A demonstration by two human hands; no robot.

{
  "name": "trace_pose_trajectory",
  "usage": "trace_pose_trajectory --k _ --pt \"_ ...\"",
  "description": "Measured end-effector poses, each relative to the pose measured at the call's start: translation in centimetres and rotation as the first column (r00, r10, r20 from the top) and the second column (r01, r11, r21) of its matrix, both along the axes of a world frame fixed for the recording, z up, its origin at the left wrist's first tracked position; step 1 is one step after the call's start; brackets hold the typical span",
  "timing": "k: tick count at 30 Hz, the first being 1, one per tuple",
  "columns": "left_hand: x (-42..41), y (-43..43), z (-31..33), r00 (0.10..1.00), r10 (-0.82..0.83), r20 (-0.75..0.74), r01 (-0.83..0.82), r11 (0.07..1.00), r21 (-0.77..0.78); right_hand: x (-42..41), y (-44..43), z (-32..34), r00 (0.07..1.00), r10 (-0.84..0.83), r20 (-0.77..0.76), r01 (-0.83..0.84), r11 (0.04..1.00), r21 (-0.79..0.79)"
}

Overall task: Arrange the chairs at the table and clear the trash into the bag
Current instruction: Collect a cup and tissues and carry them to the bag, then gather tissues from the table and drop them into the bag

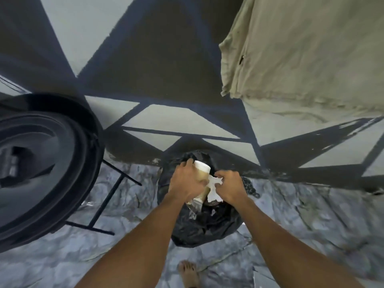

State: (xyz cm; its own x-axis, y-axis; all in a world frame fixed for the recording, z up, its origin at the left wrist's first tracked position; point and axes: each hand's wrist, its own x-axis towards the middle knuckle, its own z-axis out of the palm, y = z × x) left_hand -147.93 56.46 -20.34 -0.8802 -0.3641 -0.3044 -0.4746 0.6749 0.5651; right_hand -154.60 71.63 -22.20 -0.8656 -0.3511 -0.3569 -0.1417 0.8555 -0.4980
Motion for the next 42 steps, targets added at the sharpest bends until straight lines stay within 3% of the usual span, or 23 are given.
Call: trace_pose_trajectory --k 5,11,16,19,25,30,36,42 --pt "0.4 -0.8 -0.7 0.998 -0.051 0.033 0.049 0.998 0.033 -0.8 -0.3 0.7 1.0 0.007 0.02 -0.008 0.999 0.042" --pt "6.3 -7.4 2.4 0.997 0.029 -0.069 -0.036 0.995 -0.093 2.3 -8.5 3.4 0.974 0.226 -0.018 -0.227 0.973 -0.045" --pt "16.7 -15.5 6.1 0.975 0.19 -0.118 -0.208 0.964 -0.168 10.1 -19.2 7.8 0.873 0.477 -0.097 -0.485 0.87 -0.09" --pt "25.6 -19.1 8.9 0.93 0.335 -0.15 -0.358 0.918 -0.169 17.5 -25.5 10.3 0.767 0.628 -0.134 -0.64 0.762 -0.093" --pt "46.6 -24.1 12.6 0.768 0.621 -0.157 -0.64 0.753 -0.154 36.9 -35.6 14.1 0.488 0.857 -0.163 -0.873 0.477 -0.103" --pt "63.0 -25.5 13.5 0.556 0.814 -0.168 -0.831 0.538 -0.145 54.0 -40.6 15.6 0.263 0.955 -0.139 -0.962 0.249 -0.112" --pt "79.1 -23.8 13.2 0.324 0.931 -0.168 -0.94 0.295 -0.173 70.1 -43.5 15.5 0.042 0.99 -0.133 -0.99 0.023 -0.14" --pt "88.4 -24.1 13.2 0.147 0.971 -0.188 -0.978 0.115 -0.173 80.8 -46.5 15.4 -0.163 0.978 -0.131 -0.974 -0.181 -0.134"
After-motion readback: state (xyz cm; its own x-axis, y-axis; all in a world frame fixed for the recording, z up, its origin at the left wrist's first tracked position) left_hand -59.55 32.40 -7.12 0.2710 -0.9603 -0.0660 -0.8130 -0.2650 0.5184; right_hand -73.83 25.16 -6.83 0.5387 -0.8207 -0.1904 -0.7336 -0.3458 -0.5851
